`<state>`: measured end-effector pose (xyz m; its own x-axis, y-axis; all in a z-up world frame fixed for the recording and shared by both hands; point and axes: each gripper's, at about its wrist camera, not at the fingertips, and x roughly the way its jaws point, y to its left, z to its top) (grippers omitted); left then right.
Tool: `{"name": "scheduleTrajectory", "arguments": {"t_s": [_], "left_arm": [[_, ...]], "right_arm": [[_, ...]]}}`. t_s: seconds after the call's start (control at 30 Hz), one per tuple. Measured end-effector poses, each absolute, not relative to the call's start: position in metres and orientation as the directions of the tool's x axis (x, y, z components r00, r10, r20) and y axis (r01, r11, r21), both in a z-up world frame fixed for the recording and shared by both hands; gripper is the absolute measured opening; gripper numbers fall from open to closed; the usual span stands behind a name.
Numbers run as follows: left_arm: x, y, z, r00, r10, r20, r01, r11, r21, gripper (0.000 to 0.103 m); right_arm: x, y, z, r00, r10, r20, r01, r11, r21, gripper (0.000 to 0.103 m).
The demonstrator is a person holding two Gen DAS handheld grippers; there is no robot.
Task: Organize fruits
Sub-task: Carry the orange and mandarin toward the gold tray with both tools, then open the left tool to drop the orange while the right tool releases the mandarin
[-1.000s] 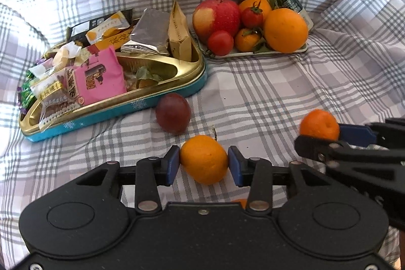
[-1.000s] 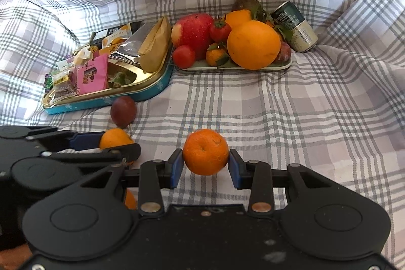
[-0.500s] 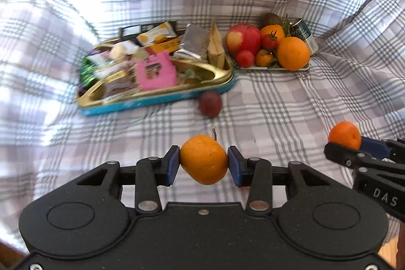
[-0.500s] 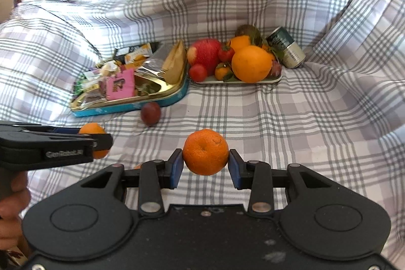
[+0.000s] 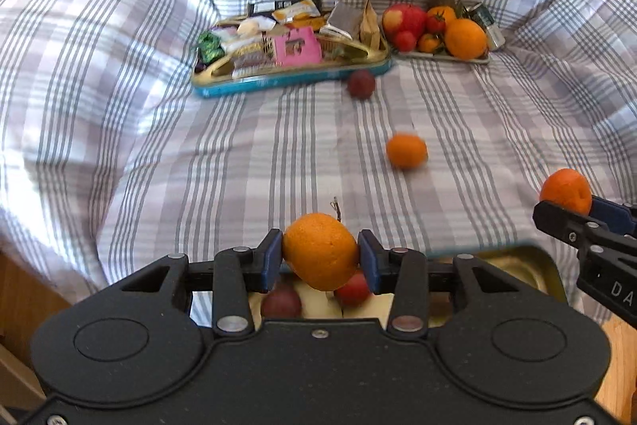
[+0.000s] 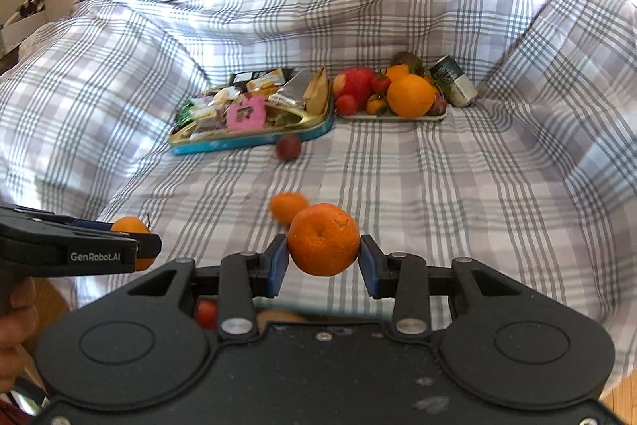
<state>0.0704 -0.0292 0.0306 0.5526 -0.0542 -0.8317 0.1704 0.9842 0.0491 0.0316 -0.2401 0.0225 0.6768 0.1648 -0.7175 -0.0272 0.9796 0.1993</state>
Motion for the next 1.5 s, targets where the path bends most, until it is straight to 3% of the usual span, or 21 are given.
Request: {"name": "scheduleTrajectory", "arguments": {"t_s": [0.5, 1.5], "left_arm": [[-0.002, -0.027, 0.017, 0.518, -0.119, -0.847, 0.191, 0.981, -0.021, 0.050], [-0.007, -0.029, -0.006, 0.454, -0.075, -0.888, 0.131, 0.991, -0.017, 0.051]], "right_arm": [[-0.052, -0.237, 0.017, 0.622, 0.164, -0.765, -0.039, 0.983, 0.179, 0.039], [-0.067, -0.225, -0.011, 0.512, 0.207, -0.834, -0.100, 0.978, 0.181, 0.041]]}}
